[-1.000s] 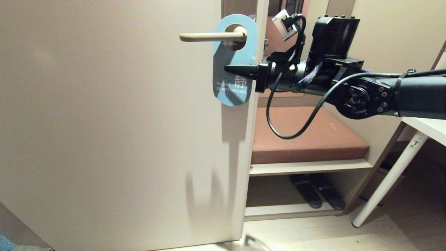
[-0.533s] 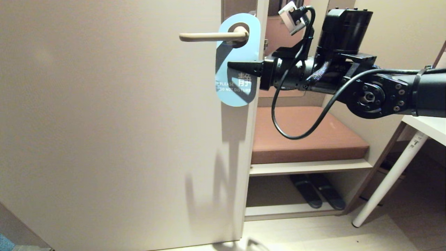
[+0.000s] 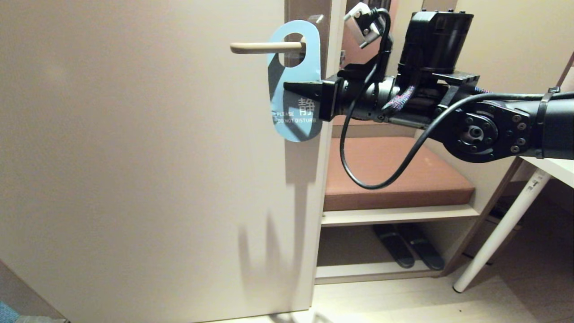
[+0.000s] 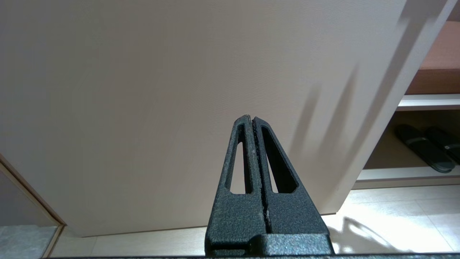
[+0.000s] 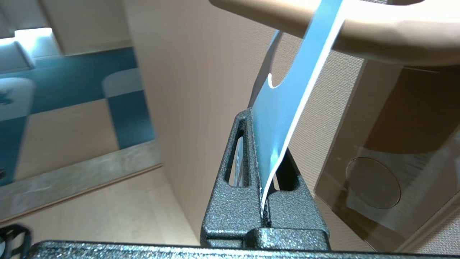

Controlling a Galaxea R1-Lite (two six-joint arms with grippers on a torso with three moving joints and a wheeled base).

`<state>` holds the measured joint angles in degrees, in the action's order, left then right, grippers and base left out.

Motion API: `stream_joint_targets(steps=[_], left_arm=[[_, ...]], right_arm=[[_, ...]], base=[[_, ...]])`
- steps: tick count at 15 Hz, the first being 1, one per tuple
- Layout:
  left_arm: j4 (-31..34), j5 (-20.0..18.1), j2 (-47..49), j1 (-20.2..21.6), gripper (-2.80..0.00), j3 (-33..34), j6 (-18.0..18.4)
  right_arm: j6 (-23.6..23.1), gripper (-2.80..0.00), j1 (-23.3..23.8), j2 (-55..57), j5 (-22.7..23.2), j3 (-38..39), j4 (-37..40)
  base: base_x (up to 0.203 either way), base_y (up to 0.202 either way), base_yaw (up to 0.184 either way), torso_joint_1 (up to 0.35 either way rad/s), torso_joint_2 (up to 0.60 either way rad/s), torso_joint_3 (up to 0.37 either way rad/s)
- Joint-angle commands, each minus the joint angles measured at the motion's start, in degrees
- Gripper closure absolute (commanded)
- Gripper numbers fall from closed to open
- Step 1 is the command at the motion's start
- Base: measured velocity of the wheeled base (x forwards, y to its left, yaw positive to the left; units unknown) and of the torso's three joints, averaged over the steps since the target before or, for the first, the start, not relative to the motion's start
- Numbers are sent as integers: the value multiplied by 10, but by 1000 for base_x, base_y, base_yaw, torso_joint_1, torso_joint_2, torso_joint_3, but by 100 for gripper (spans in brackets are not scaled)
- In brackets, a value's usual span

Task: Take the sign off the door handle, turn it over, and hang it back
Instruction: Take down the sign

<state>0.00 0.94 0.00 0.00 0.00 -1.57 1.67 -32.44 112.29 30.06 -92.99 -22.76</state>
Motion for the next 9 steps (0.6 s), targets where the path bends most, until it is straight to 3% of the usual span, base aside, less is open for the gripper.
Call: stream_joint_targets(steps=[1,9], left_arm=[[0,0,0,0,0,0,-1],[0,0,0,0,0,0,-1]], right_arm=[[-4,0,-14,3,-23,1,0],[-23,0,-48,23,-170,-7,2]], base=[[0,0,0,0,0,0],[0,0,0,0,0,0]])
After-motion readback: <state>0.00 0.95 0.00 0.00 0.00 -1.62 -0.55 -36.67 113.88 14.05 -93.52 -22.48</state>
